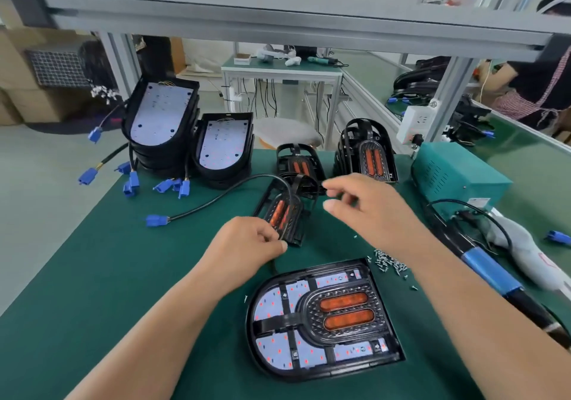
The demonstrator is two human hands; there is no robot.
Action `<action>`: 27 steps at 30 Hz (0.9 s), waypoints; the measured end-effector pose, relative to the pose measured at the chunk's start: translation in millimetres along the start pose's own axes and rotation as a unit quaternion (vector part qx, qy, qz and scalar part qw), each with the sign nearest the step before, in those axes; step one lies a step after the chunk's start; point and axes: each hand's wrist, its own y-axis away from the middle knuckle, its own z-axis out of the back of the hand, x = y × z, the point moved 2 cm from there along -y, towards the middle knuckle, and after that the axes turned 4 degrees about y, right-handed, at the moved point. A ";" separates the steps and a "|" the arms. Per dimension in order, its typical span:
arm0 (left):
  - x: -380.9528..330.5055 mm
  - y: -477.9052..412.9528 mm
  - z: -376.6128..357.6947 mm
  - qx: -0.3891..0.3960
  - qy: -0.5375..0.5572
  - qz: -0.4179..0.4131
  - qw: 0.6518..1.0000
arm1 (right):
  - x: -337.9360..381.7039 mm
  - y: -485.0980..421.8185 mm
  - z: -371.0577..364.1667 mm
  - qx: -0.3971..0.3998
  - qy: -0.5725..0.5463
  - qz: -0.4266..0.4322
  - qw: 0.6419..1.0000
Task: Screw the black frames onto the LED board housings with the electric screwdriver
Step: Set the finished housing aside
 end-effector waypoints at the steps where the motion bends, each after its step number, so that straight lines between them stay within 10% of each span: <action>1: -0.5 0.8 0.2 -0.002 0.015 -0.005 1.000 | 5.1 -11.7 -8.2 0.016 -0.007 0.003 1.000; 27: -10.7 15.4 11.3 0.177 0.003 -0.056 0.983 | -8.7 -20.7 -9.5 -0.094 -0.342 -0.041 0.934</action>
